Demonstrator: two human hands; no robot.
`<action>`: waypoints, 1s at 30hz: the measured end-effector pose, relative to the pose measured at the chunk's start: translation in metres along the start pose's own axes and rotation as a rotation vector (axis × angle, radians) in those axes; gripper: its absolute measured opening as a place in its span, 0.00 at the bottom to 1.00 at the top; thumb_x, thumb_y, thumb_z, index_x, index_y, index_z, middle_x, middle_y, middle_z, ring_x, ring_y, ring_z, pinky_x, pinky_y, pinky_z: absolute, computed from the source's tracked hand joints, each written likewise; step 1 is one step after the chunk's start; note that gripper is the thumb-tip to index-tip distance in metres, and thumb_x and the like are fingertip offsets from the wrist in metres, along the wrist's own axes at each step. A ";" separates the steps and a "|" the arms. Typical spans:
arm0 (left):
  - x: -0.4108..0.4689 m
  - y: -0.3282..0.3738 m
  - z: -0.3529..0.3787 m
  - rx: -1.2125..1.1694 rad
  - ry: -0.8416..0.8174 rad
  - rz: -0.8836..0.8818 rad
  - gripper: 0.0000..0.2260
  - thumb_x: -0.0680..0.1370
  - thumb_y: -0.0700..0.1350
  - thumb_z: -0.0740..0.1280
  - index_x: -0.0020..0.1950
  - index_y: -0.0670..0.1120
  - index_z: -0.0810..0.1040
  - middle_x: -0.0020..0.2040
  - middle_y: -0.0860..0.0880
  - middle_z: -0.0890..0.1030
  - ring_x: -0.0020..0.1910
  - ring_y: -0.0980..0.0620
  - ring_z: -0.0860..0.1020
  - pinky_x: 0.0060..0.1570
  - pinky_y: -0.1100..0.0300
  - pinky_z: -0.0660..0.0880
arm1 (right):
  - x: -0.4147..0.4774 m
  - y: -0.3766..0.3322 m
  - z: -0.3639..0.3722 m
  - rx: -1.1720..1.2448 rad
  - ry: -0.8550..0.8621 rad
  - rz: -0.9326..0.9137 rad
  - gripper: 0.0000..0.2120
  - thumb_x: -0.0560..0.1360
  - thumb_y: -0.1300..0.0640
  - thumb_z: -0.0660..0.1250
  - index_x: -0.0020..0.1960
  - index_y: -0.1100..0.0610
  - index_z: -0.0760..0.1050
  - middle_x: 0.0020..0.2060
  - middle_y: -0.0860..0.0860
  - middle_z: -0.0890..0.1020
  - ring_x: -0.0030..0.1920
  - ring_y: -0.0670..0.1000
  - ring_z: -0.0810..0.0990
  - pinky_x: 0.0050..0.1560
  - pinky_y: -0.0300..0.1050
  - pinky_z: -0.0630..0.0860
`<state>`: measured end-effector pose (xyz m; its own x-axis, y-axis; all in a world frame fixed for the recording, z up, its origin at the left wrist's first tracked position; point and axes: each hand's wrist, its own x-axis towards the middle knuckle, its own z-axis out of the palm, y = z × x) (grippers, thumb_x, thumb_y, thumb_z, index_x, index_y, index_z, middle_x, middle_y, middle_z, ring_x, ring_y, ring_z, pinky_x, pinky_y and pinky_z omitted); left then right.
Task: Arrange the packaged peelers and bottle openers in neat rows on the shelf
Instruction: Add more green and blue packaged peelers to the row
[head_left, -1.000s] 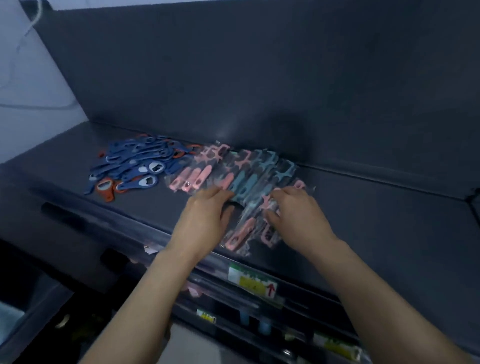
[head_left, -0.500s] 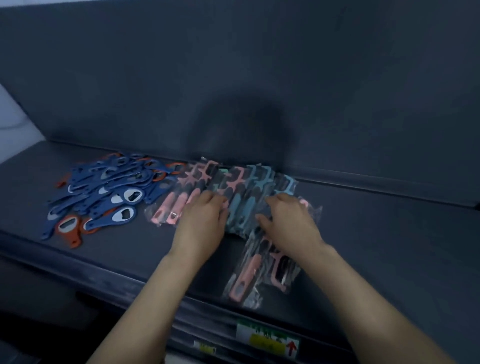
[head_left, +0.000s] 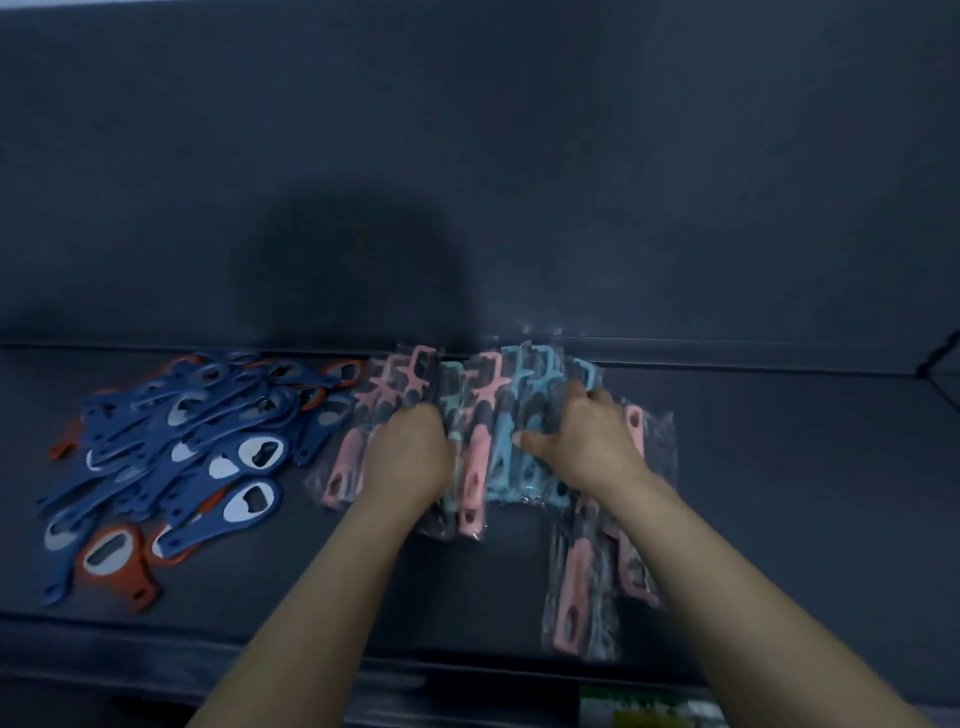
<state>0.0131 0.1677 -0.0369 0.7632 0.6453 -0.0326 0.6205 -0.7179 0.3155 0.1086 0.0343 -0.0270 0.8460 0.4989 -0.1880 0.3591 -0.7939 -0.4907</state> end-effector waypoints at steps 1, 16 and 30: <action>0.002 0.000 -0.002 -0.020 -0.028 -0.003 0.03 0.75 0.41 0.63 0.46 0.42 0.71 0.45 0.44 0.77 0.47 0.43 0.76 0.38 0.57 0.66 | 0.001 -0.003 0.000 0.012 -0.001 0.020 0.37 0.72 0.44 0.70 0.72 0.60 0.58 0.65 0.60 0.66 0.66 0.60 0.65 0.64 0.51 0.67; 0.025 0.007 0.000 -0.476 -0.328 -0.162 0.04 0.72 0.36 0.70 0.44 0.41 0.76 0.37 0.46 0.76 0.32 0.53 0.75 0.33 0.59 0.73 | 0.025 -0.011 -0.002 0.239 -0.065 0.232 0.11 0.66 0.54 0.74 0.35 0.57 0.73 0.34 0.50 0.78 0.32 0.47 0.77 0.33 0.39 0.74; 0.023 0.000 0.000 -0.687 -0.152 -0.185 0.11 0.73 0.39 0.67 0.33 0.45 0.68 0.24 0.51 0.69 0.17 0.59 0.67 0.17 0.70 0.61 | 0.034 -0.002 -0.005 0.445 -0.041 0.166 0.06 0.71 0.60 0.69 0.44 0.63 0.78 0.35 0.53 0.78 0.33 0.50 0.78 0.36 0.42 0.75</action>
<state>0.0311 0.1821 -0.0380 0.7041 0.6611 -0.2591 0.5272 -0.2422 0.8145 0.1384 0.0509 -0.0286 0.8584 0.3985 -0.3231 0.0097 -0.6423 -0.7664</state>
